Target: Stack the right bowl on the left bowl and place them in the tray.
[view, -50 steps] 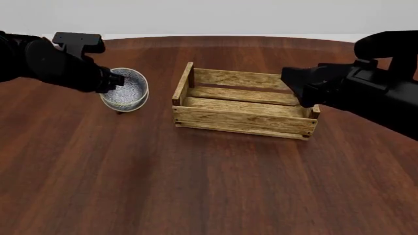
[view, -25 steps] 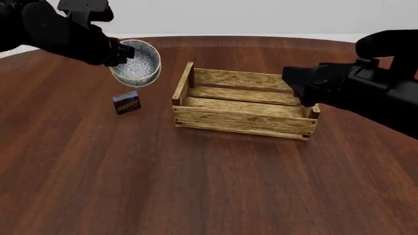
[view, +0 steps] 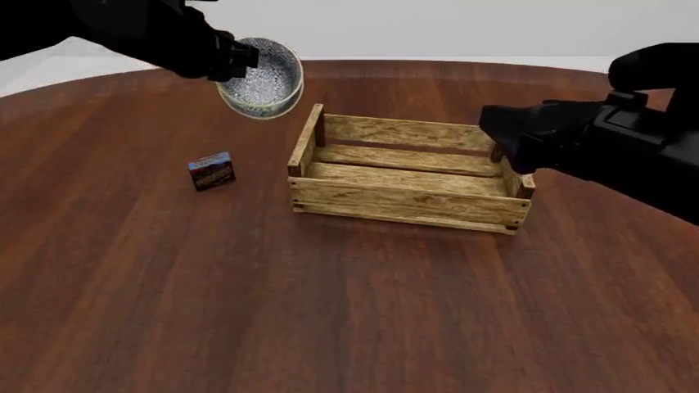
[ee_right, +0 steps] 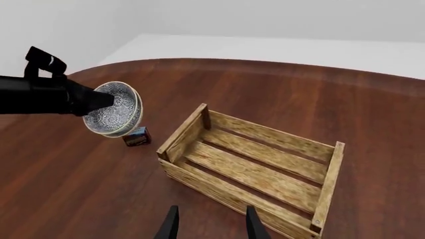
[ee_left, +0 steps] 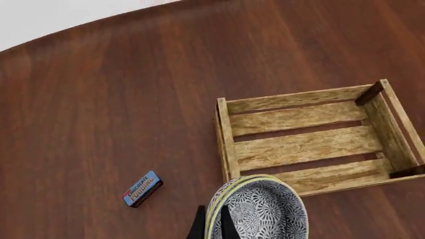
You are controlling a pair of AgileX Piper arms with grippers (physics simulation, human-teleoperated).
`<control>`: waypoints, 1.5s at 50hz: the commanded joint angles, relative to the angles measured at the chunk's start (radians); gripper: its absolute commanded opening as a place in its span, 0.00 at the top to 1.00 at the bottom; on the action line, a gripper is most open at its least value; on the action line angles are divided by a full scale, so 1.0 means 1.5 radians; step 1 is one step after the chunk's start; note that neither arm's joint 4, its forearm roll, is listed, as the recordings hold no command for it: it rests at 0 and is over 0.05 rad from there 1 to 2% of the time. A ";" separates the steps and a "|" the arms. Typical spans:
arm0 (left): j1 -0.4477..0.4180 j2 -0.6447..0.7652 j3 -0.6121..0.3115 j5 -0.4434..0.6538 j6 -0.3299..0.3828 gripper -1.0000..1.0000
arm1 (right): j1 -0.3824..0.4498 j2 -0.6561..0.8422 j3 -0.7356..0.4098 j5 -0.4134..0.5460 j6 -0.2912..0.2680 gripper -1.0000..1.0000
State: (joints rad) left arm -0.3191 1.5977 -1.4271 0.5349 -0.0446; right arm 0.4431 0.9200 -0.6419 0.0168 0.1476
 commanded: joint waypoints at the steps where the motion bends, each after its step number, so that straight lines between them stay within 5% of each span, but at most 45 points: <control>1: -0.057 -0.002 -0.093 0.057 -0.002 1.00 | -0.008 -0.021 -0.004 0.014 -0.002 0.00; 27: -0.131 0.085 -0.199 0.076 -0.030 1.00 | -0.037 -0.022 -0.018 0.018 0.005 0.00; 75: -0.165 0.290 -0.429 0.117 -0.061 1.00 | -0.060 -0.037 -0.022 0.025 0.017 0.00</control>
State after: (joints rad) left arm -0.5241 2.0128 -1.9376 0.6341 -0.1308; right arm 0.3582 0.8664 -0.6747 0.0536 0.1757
